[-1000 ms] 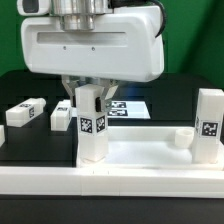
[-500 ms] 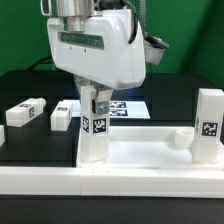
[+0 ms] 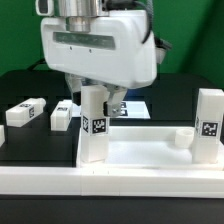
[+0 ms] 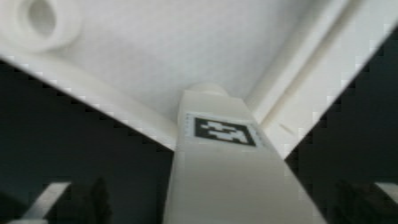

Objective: Assemble desk

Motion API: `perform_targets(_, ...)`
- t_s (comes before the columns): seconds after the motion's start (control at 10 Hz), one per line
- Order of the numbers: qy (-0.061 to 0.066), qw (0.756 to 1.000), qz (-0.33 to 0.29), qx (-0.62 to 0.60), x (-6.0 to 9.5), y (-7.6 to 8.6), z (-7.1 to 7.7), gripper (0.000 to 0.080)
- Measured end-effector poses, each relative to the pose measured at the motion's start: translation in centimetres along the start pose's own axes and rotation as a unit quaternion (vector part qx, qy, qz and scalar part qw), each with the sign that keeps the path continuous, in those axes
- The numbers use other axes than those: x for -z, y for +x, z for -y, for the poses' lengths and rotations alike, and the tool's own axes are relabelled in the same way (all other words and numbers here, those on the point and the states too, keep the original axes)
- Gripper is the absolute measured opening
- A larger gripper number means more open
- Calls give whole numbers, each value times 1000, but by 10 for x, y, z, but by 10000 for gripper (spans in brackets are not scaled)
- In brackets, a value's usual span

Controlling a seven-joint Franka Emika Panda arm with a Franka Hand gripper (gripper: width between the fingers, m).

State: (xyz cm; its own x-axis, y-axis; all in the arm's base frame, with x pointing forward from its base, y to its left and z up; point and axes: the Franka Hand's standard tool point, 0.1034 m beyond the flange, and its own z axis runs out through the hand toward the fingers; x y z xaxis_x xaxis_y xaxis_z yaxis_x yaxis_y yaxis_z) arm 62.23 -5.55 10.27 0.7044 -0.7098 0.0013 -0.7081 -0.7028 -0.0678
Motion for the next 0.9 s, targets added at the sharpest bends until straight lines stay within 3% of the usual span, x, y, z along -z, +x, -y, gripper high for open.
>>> perform_targets(0.3, -2, 988, -1, 155, 0, -2, 3, 648)
perform_targets(0.9, -19, 912, 0, 409, 3, -1, 3, 649)
